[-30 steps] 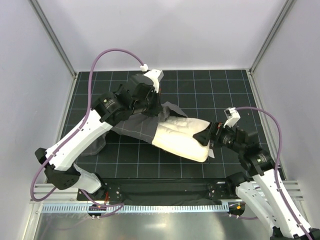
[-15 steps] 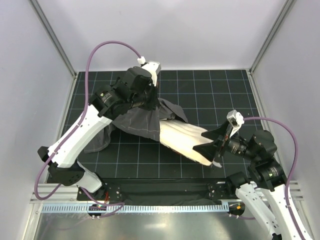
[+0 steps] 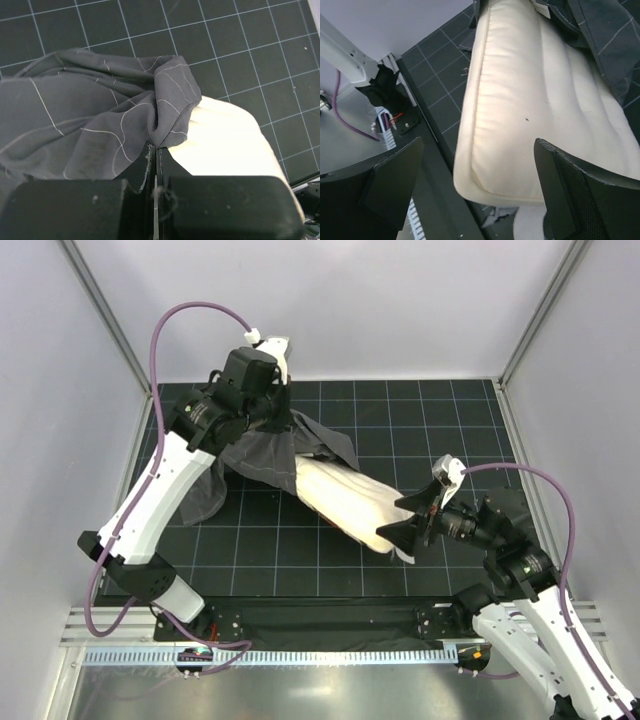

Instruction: Put the pillow into the pillowcase

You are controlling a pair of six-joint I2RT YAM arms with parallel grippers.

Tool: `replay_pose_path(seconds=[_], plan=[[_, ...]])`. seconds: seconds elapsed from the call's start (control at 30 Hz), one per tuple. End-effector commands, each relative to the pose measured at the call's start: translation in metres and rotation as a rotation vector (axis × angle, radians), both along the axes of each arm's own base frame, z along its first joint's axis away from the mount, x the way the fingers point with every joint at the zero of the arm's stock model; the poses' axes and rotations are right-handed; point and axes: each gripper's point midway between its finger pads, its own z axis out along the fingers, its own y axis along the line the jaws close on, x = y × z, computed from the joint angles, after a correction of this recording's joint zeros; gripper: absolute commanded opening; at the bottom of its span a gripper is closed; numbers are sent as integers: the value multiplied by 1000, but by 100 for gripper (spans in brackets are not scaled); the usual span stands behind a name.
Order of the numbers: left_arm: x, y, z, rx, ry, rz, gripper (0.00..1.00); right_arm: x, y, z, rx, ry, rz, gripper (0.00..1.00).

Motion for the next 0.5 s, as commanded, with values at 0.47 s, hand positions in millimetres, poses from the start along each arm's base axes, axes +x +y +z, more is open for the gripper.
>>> replay_pose_path(seconds=[0.47], plan=[[29,25,32,-50,-93,40,0,23,58,-15,-230,-296,67,100]])
